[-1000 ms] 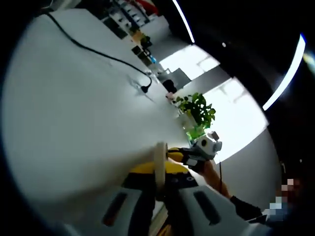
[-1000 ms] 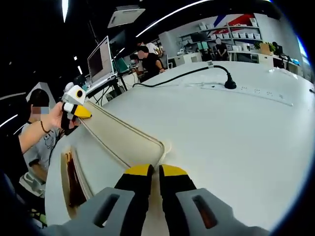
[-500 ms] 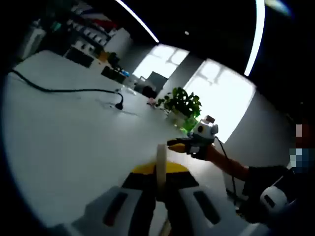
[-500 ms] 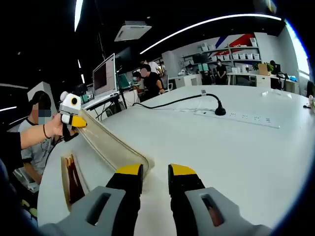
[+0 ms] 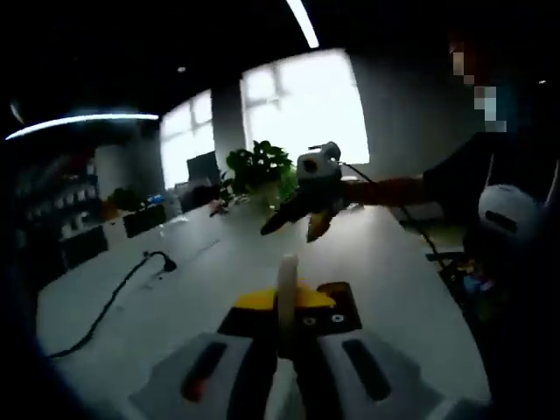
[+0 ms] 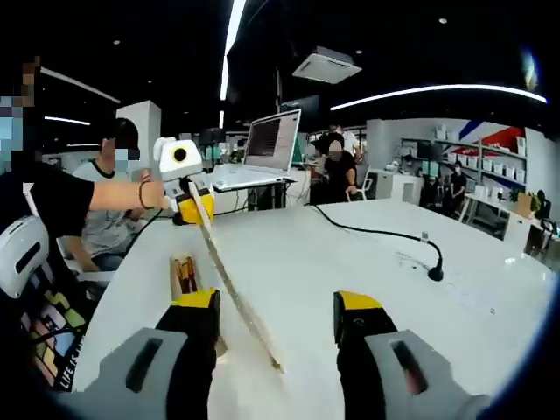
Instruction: Arrange the utensils inside the cutlery case until each visible utensil rests in its matching compartment.
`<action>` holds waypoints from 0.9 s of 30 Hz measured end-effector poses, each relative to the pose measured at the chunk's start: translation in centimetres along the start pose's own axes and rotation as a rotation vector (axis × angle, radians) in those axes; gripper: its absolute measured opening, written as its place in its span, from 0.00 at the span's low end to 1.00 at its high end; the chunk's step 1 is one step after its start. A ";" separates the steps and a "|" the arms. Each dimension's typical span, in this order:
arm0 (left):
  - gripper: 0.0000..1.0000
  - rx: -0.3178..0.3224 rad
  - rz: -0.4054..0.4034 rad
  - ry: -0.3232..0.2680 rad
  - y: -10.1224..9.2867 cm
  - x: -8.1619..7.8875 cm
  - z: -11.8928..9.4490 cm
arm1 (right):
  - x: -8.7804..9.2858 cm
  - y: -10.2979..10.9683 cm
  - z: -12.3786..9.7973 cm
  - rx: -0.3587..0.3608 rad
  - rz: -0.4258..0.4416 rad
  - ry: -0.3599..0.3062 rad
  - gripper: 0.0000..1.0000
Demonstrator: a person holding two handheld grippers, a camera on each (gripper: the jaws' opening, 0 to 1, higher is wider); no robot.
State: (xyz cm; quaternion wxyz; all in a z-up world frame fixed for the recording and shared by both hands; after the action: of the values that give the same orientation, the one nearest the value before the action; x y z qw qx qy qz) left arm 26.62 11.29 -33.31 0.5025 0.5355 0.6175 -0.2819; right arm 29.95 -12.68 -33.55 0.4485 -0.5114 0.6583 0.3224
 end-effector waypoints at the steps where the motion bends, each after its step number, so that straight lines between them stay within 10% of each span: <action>1: 0.02 0.003 0.043 0.002 -0.2 -0.2 0.0 | -0.3 0.3 0.0 -0.022 -0.007 0.011 0.72; 7: 0.02 0.028 0.369 -0.037 -1.0 -1.8 -0.6 | -0.8 2.0 1.1 -0.159 -0.155 0.149 0.74; 11: 0.02 0.062 0.647 0.051 -2.5 -3.0 -1.1 | -2.0 2.8 1.7 -0.276 -0.133 0.150 0.85; 27: 0.02 0.110 0.999 -0.001 -5.3 -6.0 -2.5 | -0.7 3.9 4.1 -0.511 -0.278 0.545 0.71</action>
State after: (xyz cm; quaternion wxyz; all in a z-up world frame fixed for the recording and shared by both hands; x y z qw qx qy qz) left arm 20.40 9.81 -27.95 0.5474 0.7912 0.2699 -0.0391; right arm 27.35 -7.71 -34.63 0.1547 -0.7575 0.5764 0.2646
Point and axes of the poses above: the point that each gripper's makers call its tool centre point, and the gripper's own axes: z roughly forward along the fingers, y roughly to its left, x roughly out of its underside, the point moved 7 cm from there along -z, roughly backward along the fingers, and after that the axes turned 7 degrees about y, right-handed, at the moved point
